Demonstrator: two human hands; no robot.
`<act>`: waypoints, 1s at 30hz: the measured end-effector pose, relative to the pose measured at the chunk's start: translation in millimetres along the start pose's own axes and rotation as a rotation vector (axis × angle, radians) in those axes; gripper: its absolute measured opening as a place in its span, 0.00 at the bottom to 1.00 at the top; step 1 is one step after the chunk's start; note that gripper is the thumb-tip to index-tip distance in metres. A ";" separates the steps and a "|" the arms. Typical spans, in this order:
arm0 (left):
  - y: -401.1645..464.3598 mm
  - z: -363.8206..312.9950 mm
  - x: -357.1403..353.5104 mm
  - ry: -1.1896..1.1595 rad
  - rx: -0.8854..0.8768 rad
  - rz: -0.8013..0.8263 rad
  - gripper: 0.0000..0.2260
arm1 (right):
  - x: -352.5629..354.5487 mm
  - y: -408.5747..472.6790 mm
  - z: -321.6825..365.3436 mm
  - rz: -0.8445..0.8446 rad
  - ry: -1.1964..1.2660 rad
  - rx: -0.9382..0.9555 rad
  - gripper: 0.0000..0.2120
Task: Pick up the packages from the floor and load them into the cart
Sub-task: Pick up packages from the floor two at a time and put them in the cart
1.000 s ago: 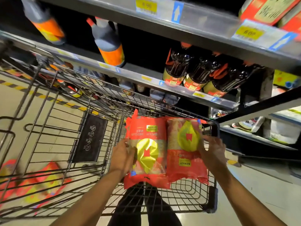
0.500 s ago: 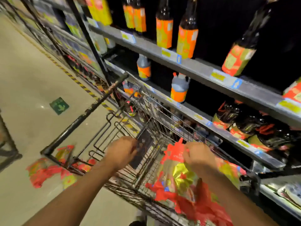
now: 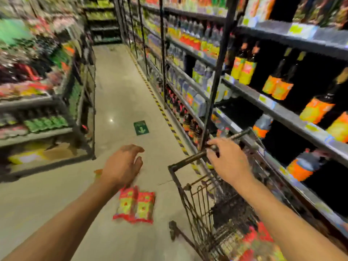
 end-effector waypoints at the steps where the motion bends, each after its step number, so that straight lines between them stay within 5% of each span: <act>1: -11.2 25.9 -1.5 -0.007 0.032 0.024 0.20 | -23.3 1.4 24.7 0.017 0.005 0.030 0.15; 4: -32.1 105.3 -10.8 -0.019 0.091 0.078 0.29 | -93.3 13.4 86.5 0.103 -0.042 0.128 0.17; 10: -48.9 210.5 -4.4 0.089 0.193 0.154 0.23 | -184.3 39.0 162.1 0.298 -0.180 0.193 0.24; 30: 88.2 398.2 -17.5 0.248 0.331 0.305 0.23 | -410.0 207.7 198.9 0.567 -0.175 0.156 0.24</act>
Point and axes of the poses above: each hand's wrist, its own y-axis towards the middle knuckle, its own x-axis out of the back of the hand, z = x × y, the point moved 2 cm from there along y, towards the middle knuckle, and after that the axes turned 10 degrees about y, right-handed, at the moved point
